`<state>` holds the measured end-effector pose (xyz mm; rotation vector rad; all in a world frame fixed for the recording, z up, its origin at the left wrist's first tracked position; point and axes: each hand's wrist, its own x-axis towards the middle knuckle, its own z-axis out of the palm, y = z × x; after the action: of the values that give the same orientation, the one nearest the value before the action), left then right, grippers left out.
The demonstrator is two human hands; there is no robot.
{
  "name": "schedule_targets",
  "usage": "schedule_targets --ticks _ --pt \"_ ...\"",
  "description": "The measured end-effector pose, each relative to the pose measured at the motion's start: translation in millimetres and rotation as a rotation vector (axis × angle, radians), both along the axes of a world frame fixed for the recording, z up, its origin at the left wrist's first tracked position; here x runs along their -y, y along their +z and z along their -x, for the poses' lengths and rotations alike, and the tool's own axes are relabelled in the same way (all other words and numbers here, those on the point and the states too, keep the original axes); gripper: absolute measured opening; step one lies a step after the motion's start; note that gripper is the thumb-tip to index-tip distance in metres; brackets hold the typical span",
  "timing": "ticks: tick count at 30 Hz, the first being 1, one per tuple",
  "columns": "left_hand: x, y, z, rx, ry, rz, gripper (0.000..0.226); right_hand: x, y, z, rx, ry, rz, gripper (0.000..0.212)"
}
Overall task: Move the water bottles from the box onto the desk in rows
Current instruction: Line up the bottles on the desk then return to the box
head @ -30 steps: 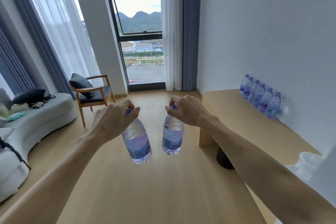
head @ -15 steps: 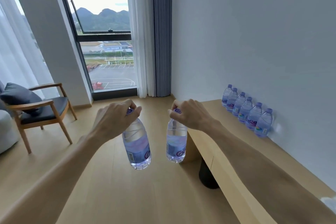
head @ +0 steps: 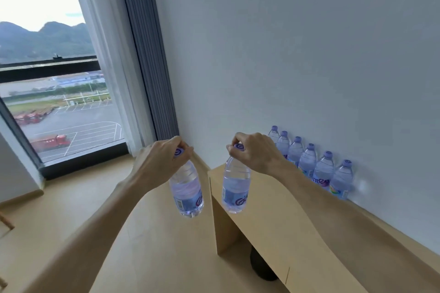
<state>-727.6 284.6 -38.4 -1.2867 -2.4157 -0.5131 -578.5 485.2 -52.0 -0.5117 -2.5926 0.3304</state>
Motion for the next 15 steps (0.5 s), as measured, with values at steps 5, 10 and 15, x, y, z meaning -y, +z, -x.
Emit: schedule_targets --ticks 5,10,15 --pt "-82.9 -18.2 56.9 0.044 -0.081 0.001 0.032 -70.8 -17.3 42.1 0.032 -0.055 0.038 0.031" --pt "-171.2 -33.1 101.0 0.052 -0.149 0.06 0.031 -150.7 -35.6 85.3 0.047 -0.098 0.084 0.03" --pt "-253.6 -45.7 135.0 0.077 -0.225 0.097 0.03 -216.0 -55.2 114.4 0.071 -0.163 0.147 0.03"
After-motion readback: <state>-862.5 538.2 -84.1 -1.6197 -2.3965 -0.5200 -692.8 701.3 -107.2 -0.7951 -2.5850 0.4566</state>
